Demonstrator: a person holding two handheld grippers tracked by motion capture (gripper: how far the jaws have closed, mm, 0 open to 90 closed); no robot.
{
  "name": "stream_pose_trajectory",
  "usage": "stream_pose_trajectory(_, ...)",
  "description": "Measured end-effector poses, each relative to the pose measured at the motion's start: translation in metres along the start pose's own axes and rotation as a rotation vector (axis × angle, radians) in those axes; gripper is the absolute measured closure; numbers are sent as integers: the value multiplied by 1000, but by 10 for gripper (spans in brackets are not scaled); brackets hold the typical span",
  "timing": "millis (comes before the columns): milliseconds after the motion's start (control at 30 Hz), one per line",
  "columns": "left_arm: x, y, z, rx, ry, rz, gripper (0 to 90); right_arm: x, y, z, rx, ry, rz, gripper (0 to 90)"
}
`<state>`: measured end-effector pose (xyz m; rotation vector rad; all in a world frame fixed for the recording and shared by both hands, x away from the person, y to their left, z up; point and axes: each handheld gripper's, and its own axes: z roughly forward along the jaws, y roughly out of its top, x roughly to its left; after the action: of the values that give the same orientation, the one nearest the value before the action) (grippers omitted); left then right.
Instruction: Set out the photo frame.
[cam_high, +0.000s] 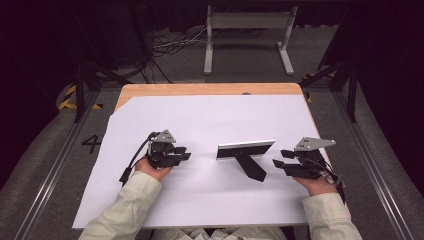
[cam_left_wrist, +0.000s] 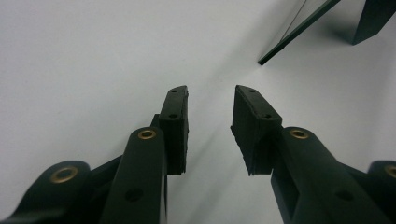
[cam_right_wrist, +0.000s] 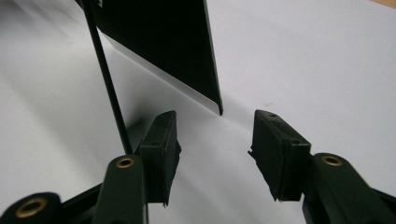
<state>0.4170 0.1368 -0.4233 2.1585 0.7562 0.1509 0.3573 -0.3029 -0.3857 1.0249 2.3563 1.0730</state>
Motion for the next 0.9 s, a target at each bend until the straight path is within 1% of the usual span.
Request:
stream_pose_trajectory(167, -3, 1, 3, 2, 6, 21, 686, -2, 0, -1, -1, -18, 1, 508)
stream_pose_trajectory(333, -5, 2, 6, 1, 2, 19, 697, -3, 0, -1, -1, -21, 9, 506)
stream_pose_trajectory(533, -6, 6, 10, -19, -8, 7, 727, -3, 0, -1, -5, -20, 15, 502)
stream_pose_trajectory(600, -5, 9, 12, -25, -21, -7, 746, -4, 0, -2, -5, -20, 15, 502)
stream_pose_trajectory(633, -5, 11, 13, -26, -46, -23, 758, -4, 0, -2, -7, -19, 17, 502)
stream_pose_trajectory(667, -4, 12, 14, -39, -74, -37, 791, -4, 0, -2, -7, -19, 18, 505)
stream_pose_trajectory(700, -4, 14, 14, -46, -93, -50, 819, -4, 0, -3, -8, -19, 18, 508)
stream_pose_trajectory(733, -3, 16, 14, -50, -107, -50, 843, -4, 0, -3, -10, -18, 17, 510)
stream_pose_trajectory(800, -5, 19, 15, -57, -125, -66, 898, -4, 0, -3, -14, -16, 20, 515)
stream_pose_trajectory(900, -8, 25, 17, -55, -130, -60, 900, -4, -1, -3, -11, -15, 18, 519)
